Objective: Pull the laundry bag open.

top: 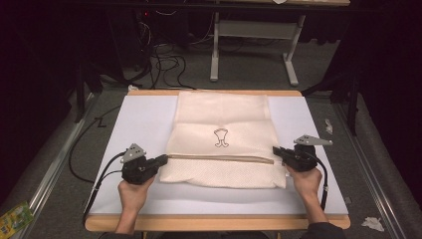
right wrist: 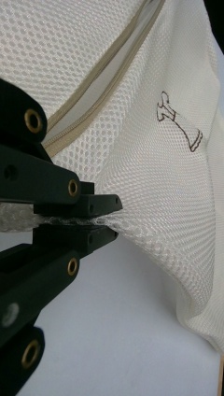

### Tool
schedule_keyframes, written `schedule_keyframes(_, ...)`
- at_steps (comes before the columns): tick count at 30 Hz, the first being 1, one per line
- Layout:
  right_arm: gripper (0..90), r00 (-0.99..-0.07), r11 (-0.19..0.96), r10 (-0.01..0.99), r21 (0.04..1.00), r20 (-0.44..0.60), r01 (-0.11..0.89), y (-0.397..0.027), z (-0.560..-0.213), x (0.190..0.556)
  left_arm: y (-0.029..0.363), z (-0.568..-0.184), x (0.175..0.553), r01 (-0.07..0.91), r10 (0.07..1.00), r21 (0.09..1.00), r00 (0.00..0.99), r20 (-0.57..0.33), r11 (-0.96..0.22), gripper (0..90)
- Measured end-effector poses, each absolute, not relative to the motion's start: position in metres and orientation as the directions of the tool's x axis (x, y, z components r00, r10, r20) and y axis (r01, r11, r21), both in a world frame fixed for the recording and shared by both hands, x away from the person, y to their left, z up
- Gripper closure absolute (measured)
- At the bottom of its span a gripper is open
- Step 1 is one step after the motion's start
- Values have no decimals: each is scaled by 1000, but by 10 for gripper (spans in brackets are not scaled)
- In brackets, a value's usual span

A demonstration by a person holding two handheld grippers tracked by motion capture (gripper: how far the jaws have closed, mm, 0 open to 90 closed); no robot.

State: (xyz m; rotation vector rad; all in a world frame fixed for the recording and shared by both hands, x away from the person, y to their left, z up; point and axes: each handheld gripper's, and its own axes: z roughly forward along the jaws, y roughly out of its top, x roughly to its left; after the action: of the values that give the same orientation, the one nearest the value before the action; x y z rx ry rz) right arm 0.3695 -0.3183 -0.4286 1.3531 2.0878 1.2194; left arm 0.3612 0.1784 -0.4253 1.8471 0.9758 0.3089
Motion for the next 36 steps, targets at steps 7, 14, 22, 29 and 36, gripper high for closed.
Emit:
schedule_keyframes(7, 878, -466, 174, 876, 818, 126, 549, -318, -422, 369, 180, -424, 361, 482, 737, 857, 644, -203, -185, 871)
schedule_keyframes(14, 879, -451, 169, 884, 817, 121, 551, -323, -422, 368, 184, -424, 362, 488, 752, 853, 629, -197, -185, 872)
schedule_keyframes(22, 881, -450, 174, 886, 818, 114, 549, -326, -421, 367, 180, -423, 361, 482, 774, 847, 617, -145, -225, 873)
schedule_keyframes(29, 879, -447, 155, 884, 820, 133, 551, -332, -421, 368, 170, -420, 356, 453, 779, 847, 623, -77, -279, 871)
schedule_keyframes(36, 872, -455, 153, 878, 812, 149, 563, -333, -424, 368, 170, -423, 357, 466, 776, 838, 625, -84, -285, 868)
